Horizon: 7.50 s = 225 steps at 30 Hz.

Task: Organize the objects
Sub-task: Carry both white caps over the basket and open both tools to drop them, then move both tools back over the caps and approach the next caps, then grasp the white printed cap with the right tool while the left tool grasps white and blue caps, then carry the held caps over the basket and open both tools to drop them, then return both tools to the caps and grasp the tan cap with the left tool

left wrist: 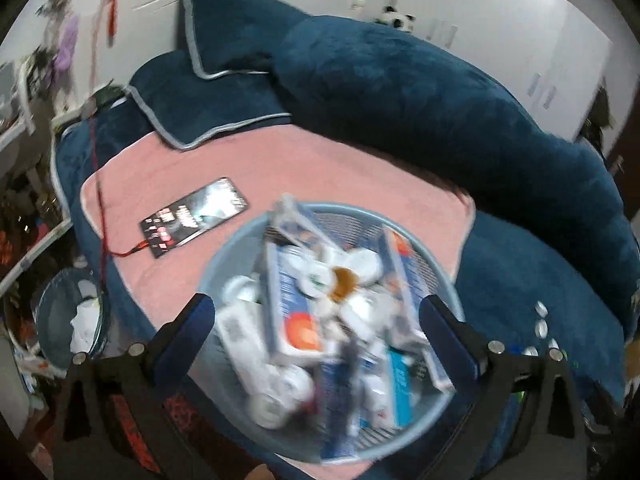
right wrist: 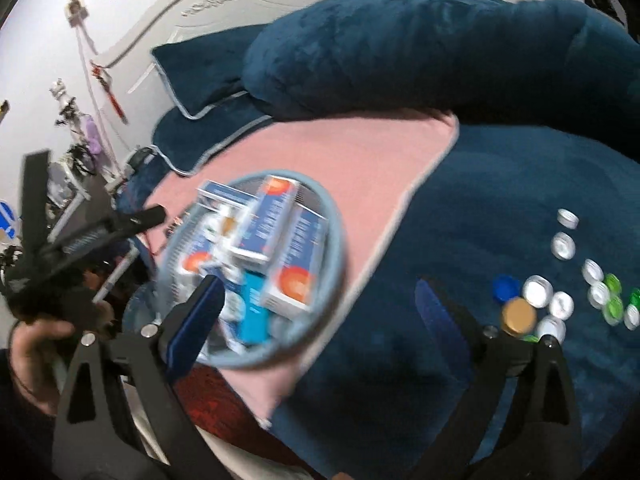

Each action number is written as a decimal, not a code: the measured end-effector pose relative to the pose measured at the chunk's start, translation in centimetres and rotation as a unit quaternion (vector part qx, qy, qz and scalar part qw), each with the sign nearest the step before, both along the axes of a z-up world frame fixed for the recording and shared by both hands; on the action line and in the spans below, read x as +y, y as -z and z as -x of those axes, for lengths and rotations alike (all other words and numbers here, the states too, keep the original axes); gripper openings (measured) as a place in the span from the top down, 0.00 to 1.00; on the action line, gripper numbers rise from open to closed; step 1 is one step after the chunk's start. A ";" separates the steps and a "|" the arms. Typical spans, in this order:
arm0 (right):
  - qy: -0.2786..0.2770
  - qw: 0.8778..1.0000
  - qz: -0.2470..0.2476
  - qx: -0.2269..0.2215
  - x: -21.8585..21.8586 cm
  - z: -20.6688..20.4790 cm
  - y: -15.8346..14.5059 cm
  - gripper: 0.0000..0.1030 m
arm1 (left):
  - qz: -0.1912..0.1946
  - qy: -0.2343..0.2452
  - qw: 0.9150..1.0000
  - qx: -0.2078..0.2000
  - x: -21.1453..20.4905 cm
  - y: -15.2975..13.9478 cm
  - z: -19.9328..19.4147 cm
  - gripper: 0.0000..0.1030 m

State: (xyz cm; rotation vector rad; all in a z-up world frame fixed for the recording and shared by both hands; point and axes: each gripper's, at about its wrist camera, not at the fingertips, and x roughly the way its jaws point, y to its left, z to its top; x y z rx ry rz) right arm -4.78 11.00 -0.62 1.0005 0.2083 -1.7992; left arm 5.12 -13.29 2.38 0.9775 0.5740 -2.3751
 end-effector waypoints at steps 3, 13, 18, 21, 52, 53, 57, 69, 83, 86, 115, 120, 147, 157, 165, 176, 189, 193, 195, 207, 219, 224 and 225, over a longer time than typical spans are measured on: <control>0.016 1.000 -0.021 0.001 2.3 1.4 0.9 0.06 | 0.014 0.045 0.999 -0.011 3.8 0.3 1.4 0.01; 0.084 0.991 -0.099 0.000 13.3 8.6 3.1 0.06 | -0.007 0.213 0.976 -0.039 17.2 2.5 8.4 0.01; 0.136 0.983 -0.127 -0.005 18.9 13.5 2.8 0.06 | -0.011 0.269 0.962 -0.053 23.1 3.1 11.8 0.01; 0.163 0.977 -0.135 -0.007 21.9 16.3 2.8 0.06 | -0.009 0.292 0.955 -0.059 26.0 3.2 13.8 0.01; 0.208 0.966 -0.151 -0.009 20.5 24.6 11.9 0.06 | -0.059 0.268 0.955 -0.112 26.2 12.6 19.1 0.01; 0.206 0.967 -0.151 -0.013 20.4 24.7 12.1 0.05 | -0.060 0.268 0.955 -0.113 26.2 12.7 19.1 0.01; 0.203 0.965 -0.163 -0.021 19.9 25.1 13.1 0.00 | -0.063 0.265 0.954 -0.124 26.2 13.4 19.2 0.01; 0.214 0.963 -0.161 -0.028 19.7 25.8 13.5 0.00 | -0.071 0.262 0.953 -0.134 26.1 14.3 19.6 0.01; 0.219 0.963 -0.157 -0.015 20.2 25.2 13.5 0.00 | -0.076 0.261 0.953 -0.134 26.1 14.3 19.8 0.01; 0.226 0.962 -0.150 -0.014 20.3 25.1 13.2 0.04 | -0.078 0.259 0.953 -0.134 26.2 14.3 20.0 0.01; 0.234 0.963 -0.126 -0.042 22.1 23.5 10.6 0.70 | -0.018 0.319 0.943 -0.096 27.5 13.7 22.5 0.41; 0.233 0.963 -0.127 -0.043 22.1 23.4 10.6 0.70 | -0.033 0.341 0.935 -0.092 27.7 13.6 22.1 0.64; 0.221 0.968 -0.113 -0.034 20.5 21.4 9.0 0.70 | -0.034 0.335 0.938 -0.086 26.1 10.6 19.4 0.56; 0.188 0.978 -0.085 -0.016 18.3 17.9 5.5 0.70 | -0.028 0.322 0.945 -0.049 23.9 6.4 15.8 0.56; 0.116 0.992 -0.045 -0.008 13.0 11.6 2.4 0.70 | -0.028 0.246 0.969 0.001 16.7 2.1 10.3 0.56; -0.044 0.999 -0.013 -0.012 0.2 -0.6 0.0 0.70 | -0.089 0.076 0.993 0.026 2.6 0.9 0.6 0.56; -0.057 0.995 0.007 -0.085 -4.5 -3.1 -0.5 0.25 | -0.135 -0.004 0.991 0.021 -1.3 2.9 -2.5 0.01; -0.046 0.997 0.012 -0.055 -3.2 -2.7 -1.5 0.04 | -0.121 0.007 0.993 0.011 -0.8 2.7 -2.0 0.01; -0.046 0.998 0.010 -0.042 -2.8 -2.6 -1.8 0.04 | -0.107 0.015 0.994 0.002 -0.2 2.5 -1.7 0.01; -0.022 0.999 -0.025 -0.032 3.4 0.3 -0.6 0.03 | -0.045 0.030 0.998 -0.027 3.4 1.7 -0.3 0.01; 0.045 0.997 -0.061 -0.018 11.8 6.4 0.0 0.02 | -0.025 0.108 0.992 -0.056 10.8 2.1 3.6 0.01; 0.093 0.993 -0.070 -0.019 15.3 10.2 0.6 0.02 | -0.025 0.161 0.984 -0.076 15.6 4.2 6.3 0.01; 0.110 0.991 -0.069 -0.028 16.1 11.1 1.0 0.01 | -0.025 0.174 0.981 -0.082 16.8 4.9 7.0 0.01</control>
